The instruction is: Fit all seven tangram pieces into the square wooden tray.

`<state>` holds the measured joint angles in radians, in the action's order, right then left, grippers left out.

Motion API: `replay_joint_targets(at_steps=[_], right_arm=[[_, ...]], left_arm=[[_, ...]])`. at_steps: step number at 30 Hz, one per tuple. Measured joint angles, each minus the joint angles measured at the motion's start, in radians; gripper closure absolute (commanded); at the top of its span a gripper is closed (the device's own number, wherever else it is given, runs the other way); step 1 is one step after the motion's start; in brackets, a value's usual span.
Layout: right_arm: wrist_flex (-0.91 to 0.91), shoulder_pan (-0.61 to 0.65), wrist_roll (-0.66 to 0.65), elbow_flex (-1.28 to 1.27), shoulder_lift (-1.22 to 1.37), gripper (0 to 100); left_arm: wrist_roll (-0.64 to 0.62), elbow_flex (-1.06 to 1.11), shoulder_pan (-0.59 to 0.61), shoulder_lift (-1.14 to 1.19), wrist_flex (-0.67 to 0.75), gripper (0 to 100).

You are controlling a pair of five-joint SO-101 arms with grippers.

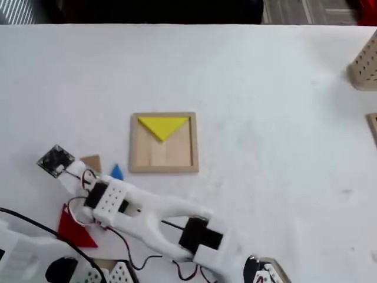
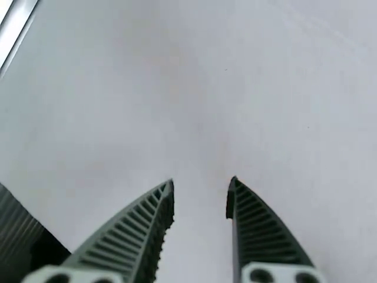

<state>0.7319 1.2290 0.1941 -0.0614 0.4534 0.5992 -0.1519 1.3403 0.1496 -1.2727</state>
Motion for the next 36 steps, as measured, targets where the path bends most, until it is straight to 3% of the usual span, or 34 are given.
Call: replay_joint_targets(at_steps=[5, 10, 19, 27, 36], right_arm=[[0.075, 0.072, 0.020, -0.009, -0.106, 98.1], [-0.041, 0.129, 0.066, -0.120, -0.121, 98.1], [-0.103, 0.140, 0.069, -0.037, 0.002, 98.1], [0.057, 0.140, 0.075, 0.204, 0.141, 98.1], [0.028, 0.077, 0.061, 0.235, 0.166, 98.1]], left_arm=[[0.000, 0.000, 0.000, 0.000, 0.000, 84], [0.000, 0.000, 0.002, 0.000, 0.000, 84], [0.000, 0.000, 0.003, 0.000, 0.000, 84], [0.000, 0.000, 0.003, 0.000, 0.000, 84], [0.000, 0.000, 0.002, 0.000, 0.000, 84]])
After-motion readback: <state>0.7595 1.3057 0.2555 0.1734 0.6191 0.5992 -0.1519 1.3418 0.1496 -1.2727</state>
